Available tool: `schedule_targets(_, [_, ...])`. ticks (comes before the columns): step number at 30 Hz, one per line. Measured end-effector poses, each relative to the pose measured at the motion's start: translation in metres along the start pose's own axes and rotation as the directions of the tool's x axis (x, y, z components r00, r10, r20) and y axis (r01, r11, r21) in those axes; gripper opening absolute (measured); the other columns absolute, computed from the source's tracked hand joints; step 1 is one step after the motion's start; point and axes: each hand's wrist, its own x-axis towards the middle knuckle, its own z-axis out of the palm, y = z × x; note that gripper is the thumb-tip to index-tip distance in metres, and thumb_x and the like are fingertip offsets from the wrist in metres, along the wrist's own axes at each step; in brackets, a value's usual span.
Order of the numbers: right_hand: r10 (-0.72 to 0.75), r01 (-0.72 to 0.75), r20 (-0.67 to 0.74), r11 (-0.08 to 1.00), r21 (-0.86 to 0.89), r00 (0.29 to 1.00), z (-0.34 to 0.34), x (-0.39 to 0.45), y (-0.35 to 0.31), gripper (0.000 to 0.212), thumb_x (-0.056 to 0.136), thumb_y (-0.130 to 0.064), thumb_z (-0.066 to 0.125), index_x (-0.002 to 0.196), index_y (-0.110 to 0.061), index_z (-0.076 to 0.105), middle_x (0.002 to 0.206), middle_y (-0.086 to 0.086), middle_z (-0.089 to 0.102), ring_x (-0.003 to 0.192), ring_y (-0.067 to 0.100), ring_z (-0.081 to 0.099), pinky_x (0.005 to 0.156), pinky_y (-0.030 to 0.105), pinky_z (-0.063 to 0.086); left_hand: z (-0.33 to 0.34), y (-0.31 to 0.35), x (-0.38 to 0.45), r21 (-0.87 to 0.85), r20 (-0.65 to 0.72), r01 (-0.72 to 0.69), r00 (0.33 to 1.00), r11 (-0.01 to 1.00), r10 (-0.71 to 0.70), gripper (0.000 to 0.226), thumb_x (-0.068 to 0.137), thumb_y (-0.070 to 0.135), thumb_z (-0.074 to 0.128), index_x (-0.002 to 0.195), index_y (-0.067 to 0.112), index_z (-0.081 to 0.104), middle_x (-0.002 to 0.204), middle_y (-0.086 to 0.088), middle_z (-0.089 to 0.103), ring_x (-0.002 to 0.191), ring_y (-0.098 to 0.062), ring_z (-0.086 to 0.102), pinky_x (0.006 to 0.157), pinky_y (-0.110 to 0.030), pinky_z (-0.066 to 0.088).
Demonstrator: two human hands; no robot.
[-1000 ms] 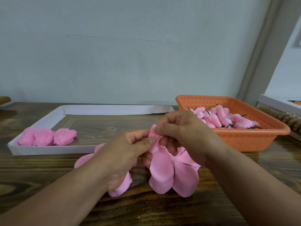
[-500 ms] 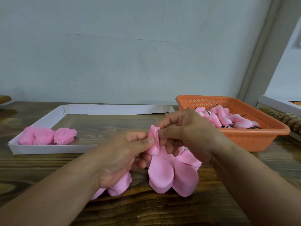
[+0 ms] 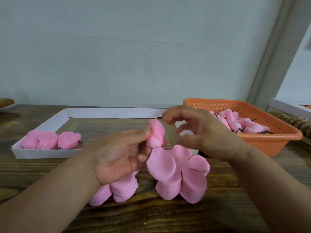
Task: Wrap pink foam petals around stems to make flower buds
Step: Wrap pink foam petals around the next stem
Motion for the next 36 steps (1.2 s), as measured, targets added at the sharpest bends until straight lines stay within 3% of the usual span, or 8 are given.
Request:
schedule_targets(2, [-0.022, 0.041, 0.141, 0.990, -0.133, 0.990, -0.001, -0.003, 0.000, 0.063, 0.071, 0.008, 0.069, 0.113, -0.036, 0.052, 0.140, -0.011, 0.041, 0.130, -0.003, 0.036, 0.099, 0.020, 0.037, -0.001, 0.002, 0.001, -0.078, -0.003, 0.023, 1.000, 0.997, -0.023, 0.025, 0.072, 0.019, 0.061, 0.090, 0.003, 0.065, 0.074, -0.004, 0.050, 0.056, -0.008, 0.040, 0.040, -0.014, 0.036])
schedule_targets(5, [-0.134, 0.169, 0.178, 0.966, -0.197, 0.975, 0.006, -0.004, -0.002, 0.063, 0.072, -0.009, 0.072, 0.122, -0.033, 0.043, 0.143, -0.018, 0.028, 0.138, -0.009, 0.015, 0.100, 0.003, 0.021, 0.001, 0.003, 0.002, -0.166, -0.010, 0.041, 0.999, 0.985, -0.043, 0.024, 0.071, 0.016, 0.060, 0.092, 0.006, 0.065, 0.074, -0.004, 0.055, 0.056, -0.007, 0.039, 0.040, -0.013, 0.034])
schedule_targets(9, [-0.224, 0.248, 0.111, 0.918, -0.310, 0.968, 0.018, -0.004, -0.002, 0.055, 0.071, -0.012, 0.080, 0.117, -0.017, 0.051, 0.144, -0.005, 0.035, 0.138, 0.003, 0.026, 0.095, -0.007, 0.002, 0.002, 0.002, 0.003, -0.220, -0.027, 0.041, 0.998, 0.975, -0.048, 0.027, 0.067, 0.014, 0.063, 0.094, 0.009, 0.067, 0.075, -0.008, 0.064, 0.060, -0.007, 0.038, 0.047, -0.012, 0.037])
schedule_targets(12, [-0.233, 0.227, 0.020, 0.918, -0.325, 0.972, 0.021, -0.002, -0.003, 0.044, 0.069, -0.008, 0.081, 0.105, -0.015, 0.057, 0.142, 0.005, 0.041, 0.130, 0.006, 0.038, 0.093, -0.008, 0.005, 0.000, 0.001, 0.004, -0.300, -0.032, 0.050, 0.998, 0.952, -0.062, 0.035, 0.061, 0.011, 0.069, 0.096, 0.009, 0.070, 0.087, -0.008, 0.066, 0.084, -0.009, 0.051, 0.068, -0.013, 0.040])
schedule_targets(17, [-0.186, 0.182, 0.006, 0.957, -0.225, 0.983, 0.019, -0.002, -0.004, 0.039, 0.069, -0.010, 0.081, 0.101, -0.020, 0.061, 0.137, -0.002, 0.046, 0.124, -0.009, 0.038, 0.091, -0.009, 0.010, 0.006, 0.001, 0.000, -0.249, -0.056, 0.034, 0.997, 0.968, -0.049, 0.025, 0.064, 0.012, 0.066, 0.088, 0.009, 0.074, 0.083, -0.011, 0.067, 0.060, -0.012, 0.056, 0.037, -0.012, 0.039])
schedule_targets(24, [-0.146, 0.138, -0.037, 0.979, -0.152, 0.989, 0.022, -0.001, -0.007, 0.037, 0.069, -0.011, 0.080, 0.097, -0.027, 0.062, 0.132, -0.009, 0.050, 0.125, -0.002, 0.043, 0.090, -0.009, 0.012, 0.009, 0.001, -0.001, -0.214, -0.053, 0.037, 0.997, 0.976, -0.049, 0.021, 0.057, 0.008, 0.069, 0.077, 0.006, 0.076, 0.078, -0.010, 0.062, 0.054, -0.009, 0.044, 0.036, -0.013, 0.039])
schedule_targets(31, [-0.053, 0.051, -0.056, 0.998, -0.041, 0.997, 0.022, 0.000, -0.006, 0.013, 0.075, -0.006, 0.075, 0.083, -0.016, 0.070, 0.126, -0.009, 0.057, 0.119, -0.005, 0.048, 0.085, -0.010, 0.014, 0.008, -0.001, 0.001, -0.216, -0.088, 0.053, 0.993, 0.975, -0.074, 0.023, 0.068, 0.008, 0.058, 0.088, -0.002, 0.063, 0.064, -0.009, 0.055, 0.050, -0.010, 0.046, 0.036, -0.014, 0.038])
schedule_targets(36, [-0.017, 0.021, -0.059, 0.998, 0.064, 0.998, 0.023, 0.001, -0.005, 0.016, 0.075, -0.003, 0.074, 0.085, -0.014, 0.071, 0.118, -0.014, 0.060, 0.109, -0.008, 0.052, 0.092, 0.003, 0.032, 0.007, 0.000, -0.001, -0.144, -0.107, 0.023, 0.994, 0.989, -0.039, 0.024, 0.064, 0.009, 0.060, 0.086, -0.001, 0.064, 0.063, -0.008, 0.057, 0.046, -0.009, 0.049, 0.034, -0.014, 0.038])
